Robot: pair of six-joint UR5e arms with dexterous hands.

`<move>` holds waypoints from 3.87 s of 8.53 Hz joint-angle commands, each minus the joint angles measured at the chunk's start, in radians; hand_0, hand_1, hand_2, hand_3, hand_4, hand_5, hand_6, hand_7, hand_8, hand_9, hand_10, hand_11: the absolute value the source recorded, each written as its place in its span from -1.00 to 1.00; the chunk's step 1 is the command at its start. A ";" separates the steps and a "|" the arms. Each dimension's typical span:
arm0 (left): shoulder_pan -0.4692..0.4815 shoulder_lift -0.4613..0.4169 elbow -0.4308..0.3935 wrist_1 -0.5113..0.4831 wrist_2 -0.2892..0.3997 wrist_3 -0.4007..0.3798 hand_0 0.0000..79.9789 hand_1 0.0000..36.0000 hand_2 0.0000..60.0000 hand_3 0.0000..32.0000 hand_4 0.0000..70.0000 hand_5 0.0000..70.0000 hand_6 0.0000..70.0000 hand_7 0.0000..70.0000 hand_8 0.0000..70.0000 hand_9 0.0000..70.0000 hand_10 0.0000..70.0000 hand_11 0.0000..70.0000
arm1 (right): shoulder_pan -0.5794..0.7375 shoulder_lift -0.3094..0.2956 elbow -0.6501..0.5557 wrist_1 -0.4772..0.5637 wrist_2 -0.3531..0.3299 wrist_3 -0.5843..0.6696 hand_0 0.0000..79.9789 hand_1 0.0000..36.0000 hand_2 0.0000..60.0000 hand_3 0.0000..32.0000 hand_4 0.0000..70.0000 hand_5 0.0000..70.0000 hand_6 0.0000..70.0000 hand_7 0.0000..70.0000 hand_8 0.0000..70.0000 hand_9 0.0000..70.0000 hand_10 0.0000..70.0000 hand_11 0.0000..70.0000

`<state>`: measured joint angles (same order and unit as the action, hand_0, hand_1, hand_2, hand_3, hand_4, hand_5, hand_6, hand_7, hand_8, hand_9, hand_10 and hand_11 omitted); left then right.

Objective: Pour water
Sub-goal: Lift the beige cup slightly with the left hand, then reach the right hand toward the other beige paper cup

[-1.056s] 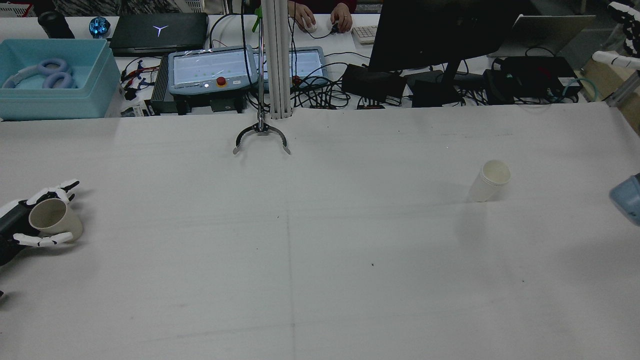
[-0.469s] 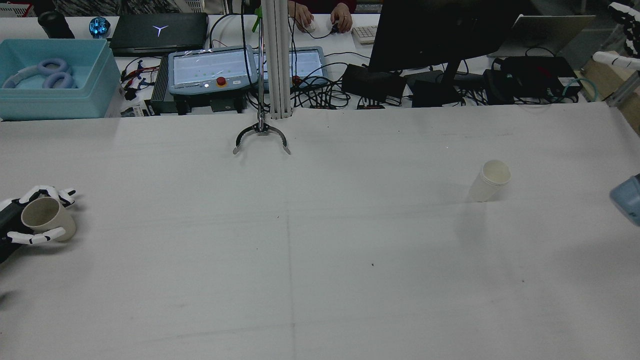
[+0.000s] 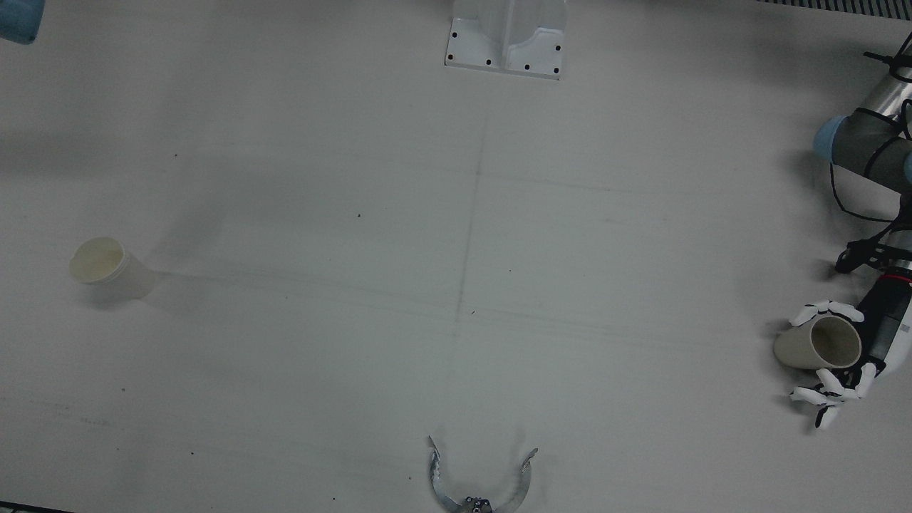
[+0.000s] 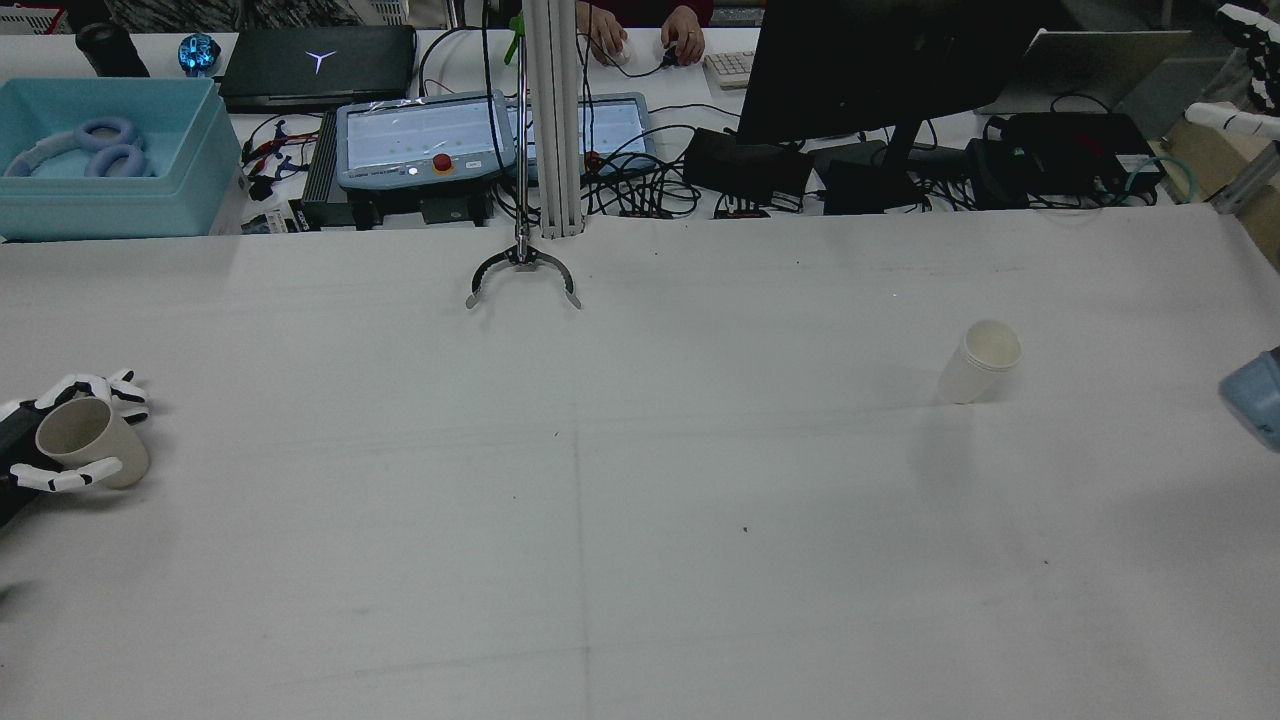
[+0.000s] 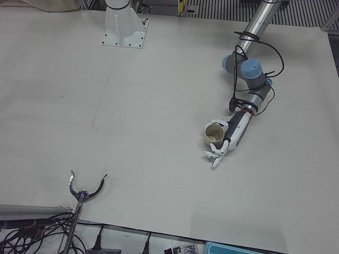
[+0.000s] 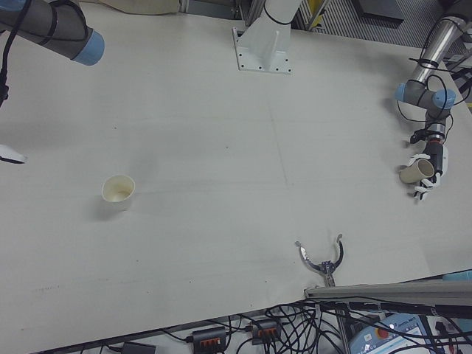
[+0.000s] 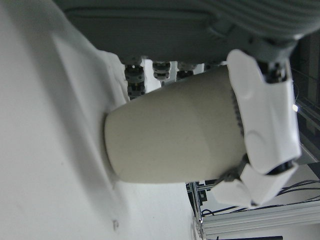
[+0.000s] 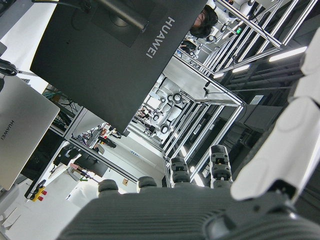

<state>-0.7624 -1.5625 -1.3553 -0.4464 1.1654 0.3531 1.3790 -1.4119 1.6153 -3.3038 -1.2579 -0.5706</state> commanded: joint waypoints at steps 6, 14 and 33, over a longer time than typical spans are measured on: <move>-0.003 0.006 -0.093 0.084 -0.046 -0.097 0.29 0.18 0.05 -1.00 -0.53 1.00 -0.62 0.16 -0.85 -0.66 -0.67 -0.47 | -0.002 0.002 0.000 0.001 0.000 0.000 0.06 -0.50 -0.60 0.00 -0.69 -0.60 -0.87 -0.63 -1.00 -0.97 -1.00 -0.97; -0.009 0.009 -0.324 0.316 -0.042 -0.166 0.30 0.26 0.18 -1.00 -0.48 1.00 -0.58 0.19 -0.84 -0.63 -0.65 -0.44 | -0.144 -0.070 -0.154 0.252 -0.052 0.185 0.15 -0.36 -0.60 -0.30 -0.67 -0.62 -0.87 -0.63 -1.00 -0.97 -0.97 -0.92; -0.008 0.006 -0.335 0.385 -0.046 -0.212 0.31 0.30 0.26 -1.00 -0.49 1.00 -0.57 0.17 -0.80 -0.57 -0.61 -0.38 | -0.434 -0.114 -0.233 0.484 0.029 0.132 0.13 -0.40 -0.59 -0.49 -0.80 -0.62 -0.88 -0.66 -0.98 -0.97 -0.97 -0.92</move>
<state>-0.7697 -1.5566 -1.6903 -0.0614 1.1184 0.1418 0.9640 -1.5114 1.3911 -2.8245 -1.2295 -0.4159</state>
